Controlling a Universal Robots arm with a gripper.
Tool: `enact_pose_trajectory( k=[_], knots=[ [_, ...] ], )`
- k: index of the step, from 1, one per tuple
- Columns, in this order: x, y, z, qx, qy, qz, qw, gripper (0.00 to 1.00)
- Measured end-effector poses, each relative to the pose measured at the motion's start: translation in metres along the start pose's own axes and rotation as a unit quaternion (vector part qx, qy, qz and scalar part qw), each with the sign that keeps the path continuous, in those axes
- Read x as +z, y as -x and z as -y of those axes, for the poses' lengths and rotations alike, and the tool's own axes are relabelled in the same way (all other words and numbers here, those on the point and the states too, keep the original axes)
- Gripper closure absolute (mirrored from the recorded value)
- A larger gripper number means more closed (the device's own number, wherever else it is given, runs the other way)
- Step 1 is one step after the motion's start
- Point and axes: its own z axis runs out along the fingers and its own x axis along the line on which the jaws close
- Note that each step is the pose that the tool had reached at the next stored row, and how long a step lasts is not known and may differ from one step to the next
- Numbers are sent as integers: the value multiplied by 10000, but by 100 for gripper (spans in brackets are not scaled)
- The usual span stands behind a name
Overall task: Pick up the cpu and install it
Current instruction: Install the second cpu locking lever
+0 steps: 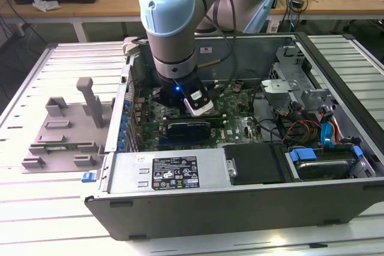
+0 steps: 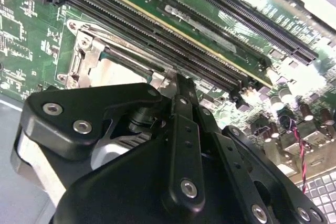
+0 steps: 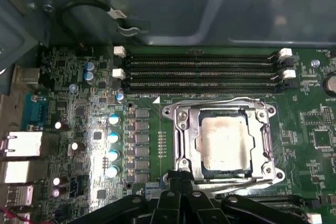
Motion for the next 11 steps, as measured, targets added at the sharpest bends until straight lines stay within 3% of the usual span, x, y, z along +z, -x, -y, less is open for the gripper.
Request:
enact_pose_trajectory(
  k=[1, 5, 11],
  knots=[
    [2, 0, 2, 3, 40, 1, 10000, 89],
    [-9, 0, 1, 3, 50, 0, 10000, 89],
    [-208, 16, -52, 4, 50, 0, 10000, 89]
  ],
)
